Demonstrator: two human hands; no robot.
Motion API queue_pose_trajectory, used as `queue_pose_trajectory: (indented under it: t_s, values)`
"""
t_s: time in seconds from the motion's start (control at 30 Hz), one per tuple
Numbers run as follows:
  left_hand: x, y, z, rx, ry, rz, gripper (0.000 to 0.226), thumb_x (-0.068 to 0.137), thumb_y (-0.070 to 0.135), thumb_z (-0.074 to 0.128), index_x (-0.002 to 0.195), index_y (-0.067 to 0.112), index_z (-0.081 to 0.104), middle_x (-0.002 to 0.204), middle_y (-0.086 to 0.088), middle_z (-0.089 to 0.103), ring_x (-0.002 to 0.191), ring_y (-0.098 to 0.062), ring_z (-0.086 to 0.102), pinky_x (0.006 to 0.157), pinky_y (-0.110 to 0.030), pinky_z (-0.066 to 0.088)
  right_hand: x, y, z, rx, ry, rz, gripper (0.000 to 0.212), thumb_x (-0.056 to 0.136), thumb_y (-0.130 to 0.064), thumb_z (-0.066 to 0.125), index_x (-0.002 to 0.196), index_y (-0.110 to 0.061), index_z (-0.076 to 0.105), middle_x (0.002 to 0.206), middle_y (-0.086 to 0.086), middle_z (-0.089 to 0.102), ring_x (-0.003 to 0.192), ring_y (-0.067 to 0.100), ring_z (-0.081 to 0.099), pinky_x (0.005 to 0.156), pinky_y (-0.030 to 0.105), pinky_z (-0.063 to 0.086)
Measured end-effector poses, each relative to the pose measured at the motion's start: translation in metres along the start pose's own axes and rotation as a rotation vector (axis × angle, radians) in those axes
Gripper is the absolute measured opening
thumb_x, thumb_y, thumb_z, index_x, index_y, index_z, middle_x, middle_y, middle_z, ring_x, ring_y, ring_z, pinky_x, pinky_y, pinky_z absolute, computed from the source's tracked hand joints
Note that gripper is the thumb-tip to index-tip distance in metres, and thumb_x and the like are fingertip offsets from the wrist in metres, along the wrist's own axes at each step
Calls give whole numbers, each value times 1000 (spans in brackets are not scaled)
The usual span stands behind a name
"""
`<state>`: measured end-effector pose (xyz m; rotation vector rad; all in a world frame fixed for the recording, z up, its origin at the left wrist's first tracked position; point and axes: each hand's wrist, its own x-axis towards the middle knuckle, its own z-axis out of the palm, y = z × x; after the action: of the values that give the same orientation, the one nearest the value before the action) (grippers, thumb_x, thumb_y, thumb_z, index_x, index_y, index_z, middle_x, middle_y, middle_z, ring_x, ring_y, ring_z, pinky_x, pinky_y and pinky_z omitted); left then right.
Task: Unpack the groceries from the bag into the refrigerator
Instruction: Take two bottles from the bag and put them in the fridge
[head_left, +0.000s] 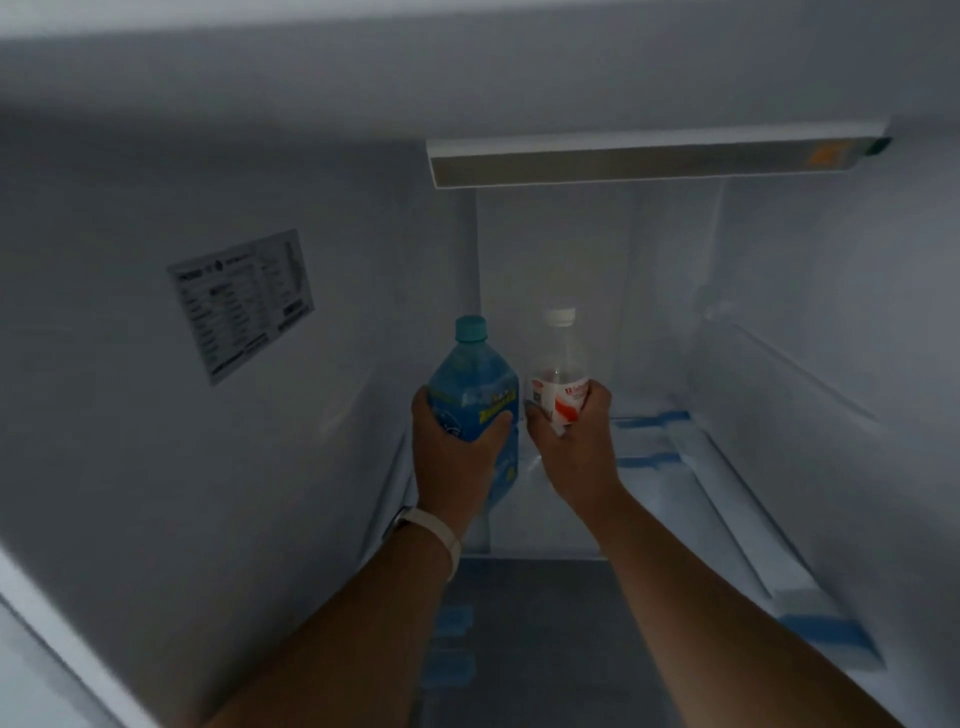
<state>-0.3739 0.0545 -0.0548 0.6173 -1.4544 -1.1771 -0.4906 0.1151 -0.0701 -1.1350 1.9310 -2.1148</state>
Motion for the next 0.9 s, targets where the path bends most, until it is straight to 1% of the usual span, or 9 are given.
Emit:
queue_pose_trajectory:
  t_s: [0.13, 0.3, 0.37, 0.43, 0.6, 0.7, 0.8, 0.9]
  values:
    - [17, -10, 4, 7, 9, 11, 64, 74, 4, 85, 106, 41, 44, 106, 18, 60, 85, 16, 63, 72, -5, 49, 14, 8, 6, -11, 5, -16, 48, 84, -15, 75, 116, -18, 39, 103, -2, 58, 86, -1, 61, 67, 9, 49]
    - [33, -17, 12, 4, 36, 23, 62, 72, 5, 86, 103, 41, 46, 104, 17, 62, 85, 14, 64, 72, -5, 49, 25, 16, 11, -14, -1, -16, 49, 84, -16, 76, 119, -17, 41, 106, -1, 59, 92, 5, 62, 68, 9, 49]
    - [38, -20, 14, 5, 46, 29, 63, 72, 5, 87, 104, 41, 47, 105, 16, 62, 85, 13, 64, 72, -5, 49, 29, 18, 11, -21, 1, -34, 50, 83, -18, 76, 119, -17, 42, 106, -1, 60, 92, 7, 63, 68, 9, 50]
    - [41, -23, 17, 8, 58, 39, 63, 71, 4, 87, 103, 41, 47, 104, 17, 62, 85, 13, 64, 72, -6, 49, 32, 20, 10, -20, -2, -36, 50, 83, -18, 77, 118, -18, 41, 105, -2, 61, 91, 7, 64, 68, 9, 50]
    - [45, -29, 19, 33, 71, 37, 64, 71, 6, 88, 104, 42, 46, 105, 17, 61, 87, 13, 64, 73, -7, 51, 32, 19, 11, -14, -3, -15, 52, 82, -18, 78, 116, -21, 40, 102, -11, 58, 88, -1, 61, 65, 6, 47]
    - [43, -28, 19, 49, 68, 26, 63, 73, 9, 87, 106, 43, 45, 109, 16, 61, 90, 14, 63, 75, -6, 50, 30, 13, 8, -26, -39, 13, 56, 81, -17, 79, 118, -22, 38, 102, -18, 54, 85, -12, 57, 65, 3, 45]
    - [40, -26, 18, 67, 60, 18, 61, 75, 12, 86, 111, 42, 46, 110, 17, 60, 93, 12, 62, 76, -5, 49, 24, 10, 3, -22, -97, 52, 60, 81, -15, 79, 122, -24, 37, 106, -23, 52, 91, -17, 54, 70, -1, 41]
    - [35, -24, 13, 132, 30, 25, 57, 77, 16, 85, 119, 31, 50, 111, 12, 61, 98, 7, 61, 78, -6, 50, 16, 8, -4, -45, -91, 42, 57, 84, -13, 76, 126, -24, 39, 111, -18, 53, 98, -17, 53, 78, -3, 38]
